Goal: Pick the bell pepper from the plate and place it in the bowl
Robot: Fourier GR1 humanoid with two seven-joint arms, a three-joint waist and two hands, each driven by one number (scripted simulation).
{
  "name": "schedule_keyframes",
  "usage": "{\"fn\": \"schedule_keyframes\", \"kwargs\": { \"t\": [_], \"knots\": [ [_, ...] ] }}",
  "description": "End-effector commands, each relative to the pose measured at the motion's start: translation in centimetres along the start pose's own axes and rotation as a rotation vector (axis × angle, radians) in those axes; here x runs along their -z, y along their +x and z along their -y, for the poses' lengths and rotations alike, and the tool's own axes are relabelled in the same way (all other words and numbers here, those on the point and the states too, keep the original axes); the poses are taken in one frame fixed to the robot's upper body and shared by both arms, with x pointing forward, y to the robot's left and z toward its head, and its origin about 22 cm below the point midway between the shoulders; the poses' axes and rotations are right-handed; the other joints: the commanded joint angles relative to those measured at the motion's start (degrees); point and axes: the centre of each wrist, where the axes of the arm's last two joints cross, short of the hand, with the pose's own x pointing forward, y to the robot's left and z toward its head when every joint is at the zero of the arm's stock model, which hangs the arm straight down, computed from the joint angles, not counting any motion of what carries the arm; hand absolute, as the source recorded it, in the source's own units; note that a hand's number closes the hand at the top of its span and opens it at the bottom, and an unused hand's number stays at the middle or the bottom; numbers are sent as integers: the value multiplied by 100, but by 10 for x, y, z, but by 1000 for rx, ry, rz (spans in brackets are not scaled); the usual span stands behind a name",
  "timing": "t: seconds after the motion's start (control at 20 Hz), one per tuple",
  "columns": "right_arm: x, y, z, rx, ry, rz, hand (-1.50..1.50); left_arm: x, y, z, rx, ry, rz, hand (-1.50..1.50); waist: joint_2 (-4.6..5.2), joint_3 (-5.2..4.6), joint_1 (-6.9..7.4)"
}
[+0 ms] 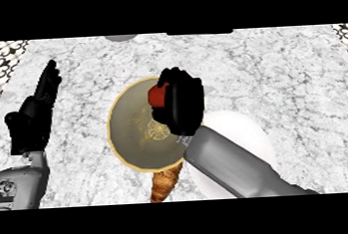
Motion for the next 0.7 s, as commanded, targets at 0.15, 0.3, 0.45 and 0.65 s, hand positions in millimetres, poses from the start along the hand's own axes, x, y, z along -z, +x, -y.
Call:
{"fn": "schedule_keyframes", "kwargs": {
  "t": [0.15, 0.3, 0.45, 0.65],
  "knots": [
    [12, -44, -29, 74, 10, -214, 150, -1, 7, 15, -10, -24, 20, 0, 42, 8, 101],
    [16, -61, -35, 113, 85, -266, -150, 10, 16, 10, 6, -25, 41, 0, 84, 13, 148],
    [24, -66, -33, 211, 86, -234, -150, 1, 23, 20, -14, -28, 52, 0, 111, 23, 254],
    [26, -67, -31, 327, 90, -177, -150, 1, 13, -2, -4, -27, 25, 0, 78, 17, 204]
  ]
}}
